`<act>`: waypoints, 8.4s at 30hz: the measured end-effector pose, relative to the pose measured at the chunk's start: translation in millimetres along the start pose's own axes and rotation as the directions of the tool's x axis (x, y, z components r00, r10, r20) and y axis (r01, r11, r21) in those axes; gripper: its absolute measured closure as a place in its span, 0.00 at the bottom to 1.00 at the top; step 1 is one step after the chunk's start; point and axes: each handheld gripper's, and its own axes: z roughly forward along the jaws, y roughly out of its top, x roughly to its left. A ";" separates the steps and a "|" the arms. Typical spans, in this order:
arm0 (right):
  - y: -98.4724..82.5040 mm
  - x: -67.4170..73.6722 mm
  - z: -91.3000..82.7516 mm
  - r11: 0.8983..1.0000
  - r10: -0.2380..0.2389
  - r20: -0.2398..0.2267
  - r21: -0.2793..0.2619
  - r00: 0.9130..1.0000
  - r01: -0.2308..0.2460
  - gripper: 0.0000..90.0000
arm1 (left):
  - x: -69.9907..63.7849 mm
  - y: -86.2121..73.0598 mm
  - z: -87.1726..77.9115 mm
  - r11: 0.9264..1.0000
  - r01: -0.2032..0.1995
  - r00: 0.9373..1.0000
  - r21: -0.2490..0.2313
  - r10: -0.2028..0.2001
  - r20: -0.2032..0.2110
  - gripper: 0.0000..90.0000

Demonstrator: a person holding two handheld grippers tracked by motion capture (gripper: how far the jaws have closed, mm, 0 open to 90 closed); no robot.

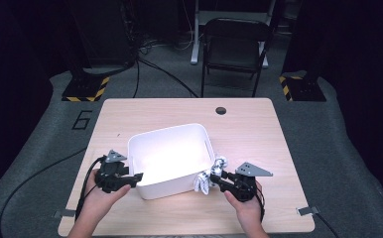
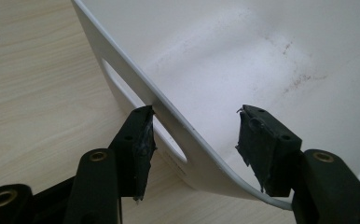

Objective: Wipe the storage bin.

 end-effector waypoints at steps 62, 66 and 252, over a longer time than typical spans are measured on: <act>-3.7 4.1 -21.5 0.997 -0.073 0.063 0.001 0.995 0.073 0.73 | 38.1 12.7 24.9 0.959 -0.200 0.979 -0.200 0.202 -0.012 0.65; -4.1 -0.1 -17.0 0.998 -0.064 0.037 0.007 0.997 0.064 0.73 | 38.2 9.3 21.0 0.960 -0.185 0.982 -0.210 0.188 -0.007 0.65; -39.0 16.9 36.9 0.947 -0.118 -0.004 0.301 0.993 0.114 0.77 | 16.9 7.4 25.3 0.955 -0.168 0.982 -0.244 0.185 0.048 0.59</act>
